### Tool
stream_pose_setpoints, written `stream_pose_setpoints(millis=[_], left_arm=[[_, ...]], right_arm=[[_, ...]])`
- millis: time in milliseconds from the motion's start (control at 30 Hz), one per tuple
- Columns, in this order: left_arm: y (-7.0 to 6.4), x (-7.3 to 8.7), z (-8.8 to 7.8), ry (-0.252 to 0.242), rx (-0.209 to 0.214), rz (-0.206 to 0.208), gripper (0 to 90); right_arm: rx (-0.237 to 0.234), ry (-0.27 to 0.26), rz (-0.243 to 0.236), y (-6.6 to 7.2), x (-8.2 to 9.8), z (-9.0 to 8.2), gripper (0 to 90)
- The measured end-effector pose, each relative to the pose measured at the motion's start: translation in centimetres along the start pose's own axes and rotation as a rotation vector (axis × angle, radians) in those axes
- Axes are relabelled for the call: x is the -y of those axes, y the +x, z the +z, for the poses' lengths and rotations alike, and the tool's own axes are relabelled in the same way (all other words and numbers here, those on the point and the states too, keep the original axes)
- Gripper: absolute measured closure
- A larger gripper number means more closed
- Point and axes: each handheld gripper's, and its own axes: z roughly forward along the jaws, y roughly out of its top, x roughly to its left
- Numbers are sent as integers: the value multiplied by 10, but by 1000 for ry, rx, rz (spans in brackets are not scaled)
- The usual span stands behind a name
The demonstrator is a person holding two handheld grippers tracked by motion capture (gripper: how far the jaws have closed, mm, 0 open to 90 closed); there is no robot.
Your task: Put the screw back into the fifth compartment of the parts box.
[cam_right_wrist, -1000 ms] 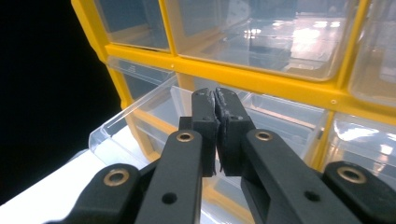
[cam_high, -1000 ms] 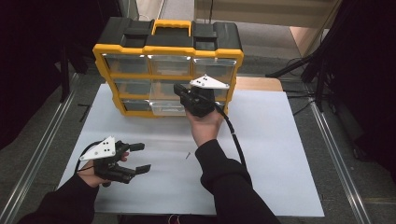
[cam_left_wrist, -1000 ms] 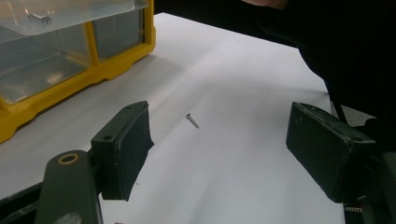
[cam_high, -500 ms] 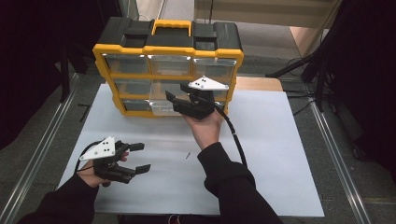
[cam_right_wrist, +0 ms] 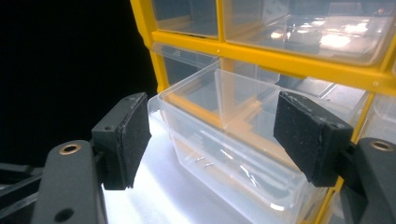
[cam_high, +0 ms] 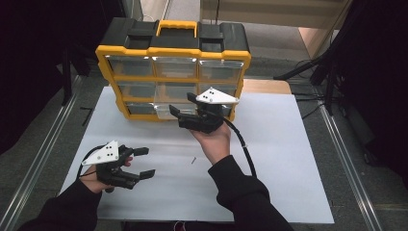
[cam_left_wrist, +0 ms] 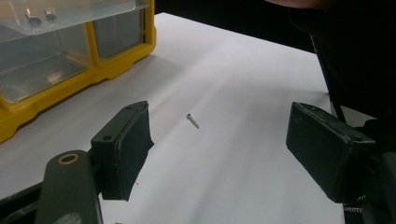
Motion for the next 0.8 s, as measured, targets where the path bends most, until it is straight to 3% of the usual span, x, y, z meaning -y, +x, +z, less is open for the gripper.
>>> stream_pose_setpoints(millis=[233,400,800], left_arm=[[0,0,0,4,-3,0,218],[1,0,0,3,-5,1,218],[1,0,0,5,-8,-2,218]], right_arm=[[-15,-21,-19,5,6,-12,290],[-69,-43,-20,4,17,-20,306],[-73,-35,-33,2,36,-34,296]])
